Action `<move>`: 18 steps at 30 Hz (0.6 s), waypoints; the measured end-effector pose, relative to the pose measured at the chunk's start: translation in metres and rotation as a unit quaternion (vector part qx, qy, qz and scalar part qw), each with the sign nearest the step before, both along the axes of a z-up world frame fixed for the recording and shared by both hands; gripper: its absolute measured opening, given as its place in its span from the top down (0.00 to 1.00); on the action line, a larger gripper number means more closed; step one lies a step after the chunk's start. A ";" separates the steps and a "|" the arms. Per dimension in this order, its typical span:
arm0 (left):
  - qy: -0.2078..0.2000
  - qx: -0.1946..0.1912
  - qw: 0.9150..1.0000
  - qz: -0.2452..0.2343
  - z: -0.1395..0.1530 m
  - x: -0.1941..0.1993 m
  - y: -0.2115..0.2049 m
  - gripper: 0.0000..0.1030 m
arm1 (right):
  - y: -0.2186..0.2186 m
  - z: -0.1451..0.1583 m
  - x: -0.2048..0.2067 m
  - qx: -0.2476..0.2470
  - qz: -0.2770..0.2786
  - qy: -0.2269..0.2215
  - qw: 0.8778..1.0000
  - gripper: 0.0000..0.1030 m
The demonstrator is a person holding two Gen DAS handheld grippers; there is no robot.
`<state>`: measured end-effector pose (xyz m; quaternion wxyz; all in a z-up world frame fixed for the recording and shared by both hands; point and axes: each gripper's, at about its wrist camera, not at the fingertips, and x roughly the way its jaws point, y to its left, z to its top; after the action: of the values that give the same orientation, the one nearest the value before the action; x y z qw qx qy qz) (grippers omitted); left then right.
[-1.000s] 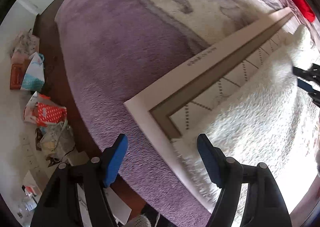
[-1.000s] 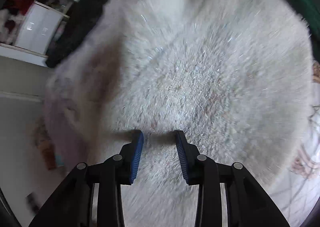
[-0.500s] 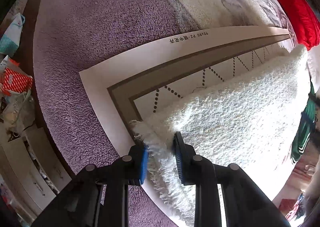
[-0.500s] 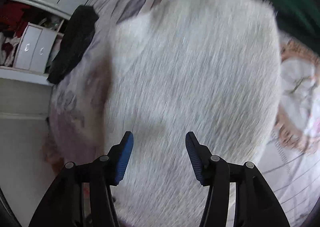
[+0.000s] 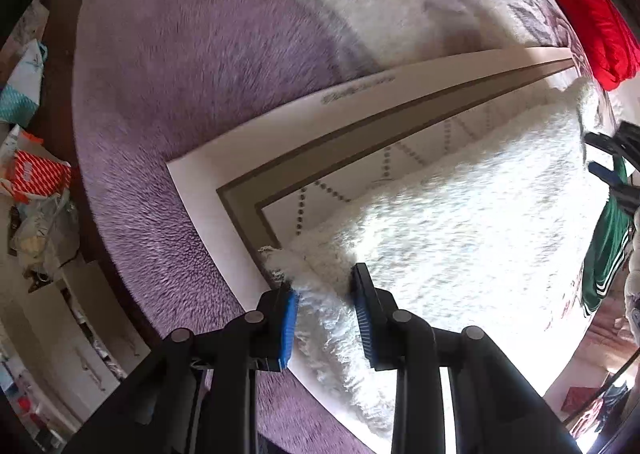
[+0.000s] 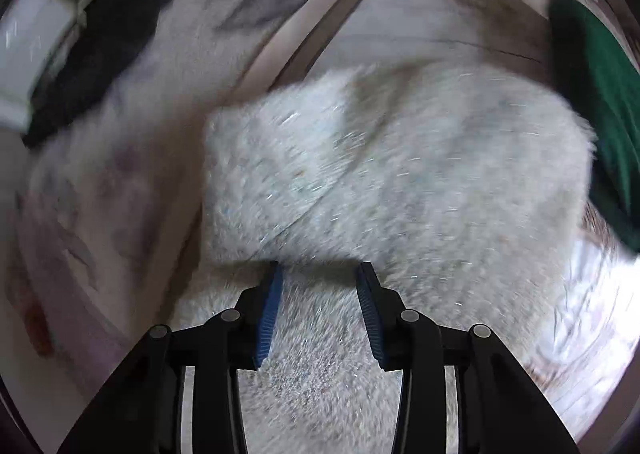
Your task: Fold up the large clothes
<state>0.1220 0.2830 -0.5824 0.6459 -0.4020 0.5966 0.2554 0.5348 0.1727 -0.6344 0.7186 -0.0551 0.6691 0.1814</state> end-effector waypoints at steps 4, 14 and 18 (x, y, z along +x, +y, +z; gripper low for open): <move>-0.032 0.013 0.999 -0.015 0.023 0.033 -0.005 0.56 | -0.076 0.026 0.035 0.032 -0.117 -0.031 0.992 0.36; -0.065 0.070 0.994 -0.059 -0.001 0.131 0.014 0.26 | -0.087 -0.065 0.097 0.038 -0.166 -0.027 0.985 0.35; -0.071 0.068 0.993 -0.071 0.013 0.118 0.026 0.26 | -0.099 -0.033 0.075 0.073 -0.152 0.025 0.985 0.35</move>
<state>0.2397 0.3087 -0.5694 0.7291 -0.3304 0.5577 0.2197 0.6094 0.0734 -0.6675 0.7229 0.1045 0.6724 0.1202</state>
